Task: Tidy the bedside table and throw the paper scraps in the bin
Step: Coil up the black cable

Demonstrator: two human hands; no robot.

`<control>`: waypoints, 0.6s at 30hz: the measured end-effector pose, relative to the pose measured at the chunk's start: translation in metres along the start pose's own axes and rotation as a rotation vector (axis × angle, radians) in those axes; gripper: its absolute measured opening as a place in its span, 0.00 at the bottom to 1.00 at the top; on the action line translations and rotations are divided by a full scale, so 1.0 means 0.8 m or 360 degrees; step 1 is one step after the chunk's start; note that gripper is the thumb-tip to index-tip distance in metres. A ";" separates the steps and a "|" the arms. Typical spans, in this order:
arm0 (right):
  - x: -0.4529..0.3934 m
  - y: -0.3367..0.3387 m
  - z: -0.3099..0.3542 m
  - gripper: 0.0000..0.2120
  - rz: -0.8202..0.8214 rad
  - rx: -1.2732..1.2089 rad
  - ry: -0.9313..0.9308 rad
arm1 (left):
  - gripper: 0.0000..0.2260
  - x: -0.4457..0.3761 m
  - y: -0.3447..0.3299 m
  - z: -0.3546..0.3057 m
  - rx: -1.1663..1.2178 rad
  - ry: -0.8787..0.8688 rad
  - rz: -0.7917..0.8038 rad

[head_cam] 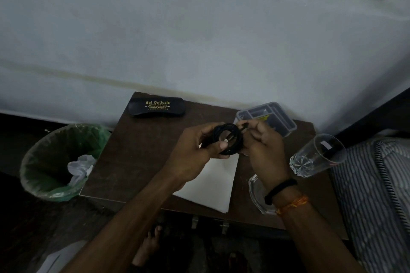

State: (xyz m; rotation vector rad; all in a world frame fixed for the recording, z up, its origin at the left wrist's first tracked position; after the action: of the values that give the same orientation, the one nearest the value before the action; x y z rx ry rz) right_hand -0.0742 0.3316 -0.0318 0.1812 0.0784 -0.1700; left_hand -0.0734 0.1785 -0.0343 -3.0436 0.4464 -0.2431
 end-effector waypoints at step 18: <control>0.009 -0.028 0.016 0.13 0.0293 -0.0400 -0.0089 | 0.24 0.001 0.007 -0.013 0.0153 -0.0173 -0.0072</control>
State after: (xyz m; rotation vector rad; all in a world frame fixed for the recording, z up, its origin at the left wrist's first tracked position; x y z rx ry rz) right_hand -0.0701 0.3062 -0.0237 -0.0673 0.0266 0.0190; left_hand -0.0756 0.1723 -0.0247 -2.9566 0.3489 -0.0972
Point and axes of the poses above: each hand's wrist, its own x-axis away from the middle knuckle, its own y-axis out of the back of the hand, z = x × y, the point moved 10 cm from there along -x, towards the middle knuckle, and after that the axes turned 8 degrees about y, right-handed, at the moved point
